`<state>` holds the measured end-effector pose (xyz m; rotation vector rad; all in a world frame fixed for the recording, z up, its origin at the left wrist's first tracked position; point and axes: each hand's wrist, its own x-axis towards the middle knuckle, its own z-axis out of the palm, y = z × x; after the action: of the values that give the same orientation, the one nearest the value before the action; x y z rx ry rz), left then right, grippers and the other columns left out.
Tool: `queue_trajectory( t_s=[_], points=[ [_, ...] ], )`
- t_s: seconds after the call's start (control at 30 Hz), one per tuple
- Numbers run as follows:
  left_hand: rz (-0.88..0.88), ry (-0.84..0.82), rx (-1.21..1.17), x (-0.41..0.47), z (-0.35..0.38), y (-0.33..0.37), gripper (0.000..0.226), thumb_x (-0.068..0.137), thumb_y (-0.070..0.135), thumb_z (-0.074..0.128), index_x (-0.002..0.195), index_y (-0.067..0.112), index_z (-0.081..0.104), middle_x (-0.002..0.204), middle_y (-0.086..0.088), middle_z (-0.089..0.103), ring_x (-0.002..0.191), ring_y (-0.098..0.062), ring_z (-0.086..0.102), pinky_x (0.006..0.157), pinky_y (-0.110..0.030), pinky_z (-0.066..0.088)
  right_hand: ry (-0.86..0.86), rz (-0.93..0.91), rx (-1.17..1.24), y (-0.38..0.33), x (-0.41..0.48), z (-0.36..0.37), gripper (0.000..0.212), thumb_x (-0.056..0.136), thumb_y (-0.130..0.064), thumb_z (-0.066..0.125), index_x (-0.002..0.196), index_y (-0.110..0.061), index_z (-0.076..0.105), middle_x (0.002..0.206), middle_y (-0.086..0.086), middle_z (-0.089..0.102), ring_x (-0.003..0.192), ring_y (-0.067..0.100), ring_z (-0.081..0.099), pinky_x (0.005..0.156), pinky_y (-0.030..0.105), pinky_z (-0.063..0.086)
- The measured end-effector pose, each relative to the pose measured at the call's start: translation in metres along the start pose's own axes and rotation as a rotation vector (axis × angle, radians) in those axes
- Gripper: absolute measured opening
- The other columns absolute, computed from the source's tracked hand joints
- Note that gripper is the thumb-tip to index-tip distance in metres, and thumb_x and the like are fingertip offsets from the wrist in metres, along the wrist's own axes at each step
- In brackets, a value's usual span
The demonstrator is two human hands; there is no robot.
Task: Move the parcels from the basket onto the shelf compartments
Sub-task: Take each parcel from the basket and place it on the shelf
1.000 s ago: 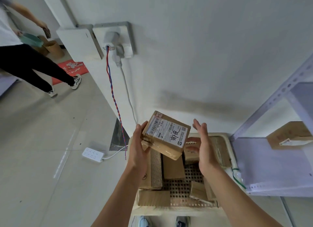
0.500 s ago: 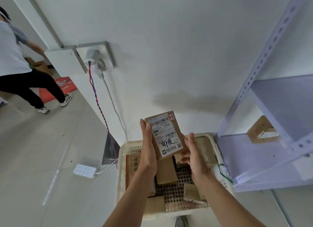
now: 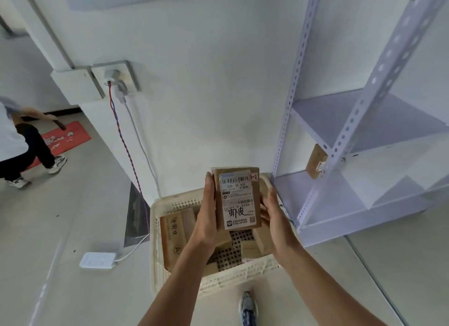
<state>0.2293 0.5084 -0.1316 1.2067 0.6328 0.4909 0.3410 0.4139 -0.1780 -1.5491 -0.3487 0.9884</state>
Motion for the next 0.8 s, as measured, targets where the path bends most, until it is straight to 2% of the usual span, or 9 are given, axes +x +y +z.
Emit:
queue_trajectory(
  t_s=[0.07, 0.13, 0.23, 0.33, 0.47, 0.53, 0.6, 0.7, 0.8],
  points=[
    [0.022, -0.014, -0.012, -0.018, 0.013, -0.003, 0.072, 0.112, 0.057, 0.005, 0.111, 0.058, 0.077, 0.125, 0.011, 0.078, 0.12, -0.012, 0.073, 0.093, -0.036, 0.062, 0.032, -0.003, 0.005, 0.005, -0.023, -0.01, 0.058, 0.098, -0.077, 0.02, 0.135, -0.056, 0.059, 0.144, -0.008, 0.064, 0.133, 0.016, 0.058, 0.118, 0.049, 0.042],
    [0.04, -0.046, -0.032, -0.032, 0.027, -0.003, 0.072, 0.112, 0.055, 0.005, 0.112, 0.056, 0.077, 0.127, 0.006, 0.078, 0.122, -0.019, 0.073, 0.098, -0.047, 0.062, 0.06, 0.001, 0.018, 0.006, -0.04, -0.021, 0.068, 0.098, -0.076, 0.019, 0.145, -0.043, 0.054, 0.143, -0.006, 0.062, 0.135, 0.019, 0.056, 0.119, 0.052, 0.041],
    [0.049, -0.09, -0.04, -0.048, 0.051, -0.005, 0.07, 0.112, 0.056, 0.006, 0.12, 0.051, 0.076, 0.132, 0.001, 0.076, 0.124, -0.024, 0.072, 0.099, -0.055, 0.061, 0.118, -0.015, -0.004, 0.004, -0.059, -0.044, 0.054, 0.103, -0.069, 0.017, 0.119, -0.049, 0.065, 0.115, -0.015, 0.073, 0.114, 0.008, 0.067, 0.093, 0.033, 0.056],
    [0.042, -0.138, -0.036, -0.057, 0.074, -0.013, 0.068, 0.112, 0.056, 0.007, 0.129, 0.047, 0.072, 0.136, 0.0, 0.074, 0.127, -0.022, 0.07, 0.096, -0.048, 0.063, 0.171, -0.054, -0.004, -0.001, -0.077, -0.071, 0.046, 0.109, -0.058, 0.014, 0.109, -0.054, 0.06, 0.087, -0.029, 0.073, 0.08, -0.011, 0.069, 0.063, 0.015, 0.05],
    [0.052, -0.193, 0.009, -0.067, 0.113, -0.024, 0.063, 0.112, 0.057, 0.008, 0.128, 0.056, 0.069, 0.137, 0.012, 0.072, 0.126, -0.007, 0.068, 0.101, -0.037, 0.061, 0.228, -0.094, 0.01, -0.003, -0.093, -0.11, 0.046, 0.111, -0.051, 0.012, 0.114, -0.05, 0.058, 0.083, -0.03, 0.07, 0.068, -0.018, 0.067, 0.051, 0.005, 0.047],
    [0.05, -0.22, 0.05, -0.069, 0.135, -0.028, 0.061, 0.111, 0.058, 0.009, 0.125, 0.063, 0.068, 0.136, 0.018, 0.071, 0.127, -0.002, 0.066, 0.107, -0.041, 0.057, 0.23, -0.085, 0.007, -0.001, -0.099, -0.133, 0.047, 0.111, -0.051, 0.01, 0.112, -0.051, 0.057, 0.09, -0.025, 0.071, 0.069, -0.018, 0.067, 0.05, 0.003, 0.046],
    [0.044, -0.246, 0.093, -0.07, 0.159, -0.032, 0.062, 0.112, 0.055, 0.008, 0.119, 0.067, 0.069, 0.132, 0.025, 0.071, 0.123, 0.005, 0.066, 0.105, -0.033, 0.057, 0.248, -0.097, 0.015, 0.004, -0.105, -0.16, 0.047, 0.112, -0.05, 0.01, 0.112, -0.05, 0.057, 0.084, -0.028, 0.073, 0.072, -0.018, 0.068, 0.053, 0.004, 0.048],
    [0.016, -0.284, 0.122, -0.074, 0.204, -0.034, 0.063, 0.114, 0.052, 0.009, 0.118, 0.065, 0.07, 0.129, 0.03, 0.071, 0.119, 0.014, 0.064, 0.088, -0.011, 0.054, 0.284, -0.098, 0.041, 0.012, -0.111, -0.202, 0.051, 0.109, -0.056, 0.011, 0.118, -0.049, 0.06, 0.098, -0.024, 0.074, 0.094, -0.004, 0.071, 0.073, 0.014, 0.053],
    [0.024, -0.331, 0.095, -0.073, 0.258, -0.043, 0.064, 0.116, 0.041, 0.005, 0.12, 0.048, 0.069, 0.109, 0.036, 0.075, 0.103, 0.018, 0.068, 0.072, -0.004, 0.053, 0.327, -0.099, 0.046, 0.018, -0.117, -0.255, 0.051, 0.108, -0.058, 0.011, 0.116, -0.053, 0.061, 0.109, -0.02, 0.071, 0.102, -0.002, 0.065, 0.084, 0.023, 0.049]
  ],
)
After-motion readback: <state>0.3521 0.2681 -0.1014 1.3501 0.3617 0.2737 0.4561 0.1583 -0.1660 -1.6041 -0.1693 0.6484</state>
